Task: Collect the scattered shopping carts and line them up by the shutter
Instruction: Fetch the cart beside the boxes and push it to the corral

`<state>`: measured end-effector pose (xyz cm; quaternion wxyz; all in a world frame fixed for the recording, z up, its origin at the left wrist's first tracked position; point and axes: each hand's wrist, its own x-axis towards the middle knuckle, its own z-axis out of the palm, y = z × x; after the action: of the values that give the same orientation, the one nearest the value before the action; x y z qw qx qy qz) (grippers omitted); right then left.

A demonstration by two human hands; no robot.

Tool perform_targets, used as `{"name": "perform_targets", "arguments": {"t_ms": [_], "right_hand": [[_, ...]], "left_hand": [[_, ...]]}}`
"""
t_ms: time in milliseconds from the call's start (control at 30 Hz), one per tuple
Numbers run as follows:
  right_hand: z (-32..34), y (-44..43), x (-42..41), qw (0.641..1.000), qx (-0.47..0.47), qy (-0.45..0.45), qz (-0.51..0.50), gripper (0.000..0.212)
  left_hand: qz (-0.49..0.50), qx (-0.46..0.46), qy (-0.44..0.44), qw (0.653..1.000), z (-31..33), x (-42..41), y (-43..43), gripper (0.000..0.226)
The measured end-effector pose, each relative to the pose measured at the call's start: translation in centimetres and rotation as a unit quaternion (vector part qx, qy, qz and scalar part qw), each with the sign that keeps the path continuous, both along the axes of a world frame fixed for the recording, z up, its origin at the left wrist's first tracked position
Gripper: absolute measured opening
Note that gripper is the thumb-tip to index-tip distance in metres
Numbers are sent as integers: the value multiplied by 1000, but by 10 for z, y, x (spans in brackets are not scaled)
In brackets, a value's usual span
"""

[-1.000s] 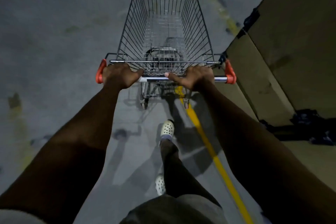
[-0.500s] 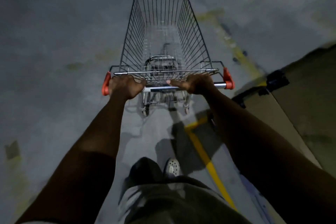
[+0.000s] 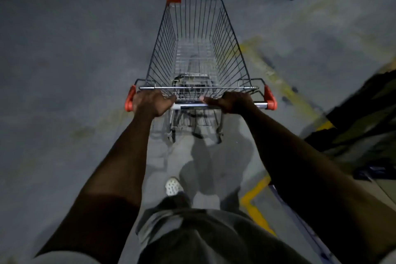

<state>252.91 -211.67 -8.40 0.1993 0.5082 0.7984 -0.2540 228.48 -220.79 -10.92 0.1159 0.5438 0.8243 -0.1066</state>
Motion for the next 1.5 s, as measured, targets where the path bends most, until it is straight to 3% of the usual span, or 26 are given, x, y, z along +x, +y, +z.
{"name": "perform_targets", "arguments": {"t_ms": [200, 300, 467, 533, 700, 933, 1067, 1200, 1367, 1500], "right_hand": [[-13, 80, -90, 996, 89, 6, -19, 102], [-18, 125, -135, 994, 105, 5, -7, 103], [-13, 220, -207, 991, 132, 3, -3, 86], [-13, 269, -235, 989, 148, 5, -15, 86], [-10, 381, -281, 991, 133, 0, -24, 111], [-17, 555, -325, 985, 168, -22, 38, 85], [-25, 645, -361, 977, 204, -34, 45, 90], [-30, 729, -427, 973, 227, -37, 25, 91], [-34, 816, -523, 975, 219, -23, 0, 92], [-25, 863, -594, 978, 207, -15, 2, 98]], "left_hand": [[-56, -24, 3, 998, 5, -104, 107, 89], [-71, -38, 17, 997, 1, -155, 166, 87], [-72, -16, 31, 997, -5, -231, 276, 91], [-62, -14, 42, 997, -7, -260, 327, 86], [-32, -25, 23, 999, -7, -299, 430, 78], [-3, -19, -2, 1000, 1, -329, 557, 82], [-5, -19, -15, 1000, 7, -357, 633, 78], [-5, 9, -25, 1000, 3, -424, 716, 97], [-7, 19, -38, 999, 3, -524, 814, 82], [-3, 9, -38, 999, 8, -603, 877, 98]]}}
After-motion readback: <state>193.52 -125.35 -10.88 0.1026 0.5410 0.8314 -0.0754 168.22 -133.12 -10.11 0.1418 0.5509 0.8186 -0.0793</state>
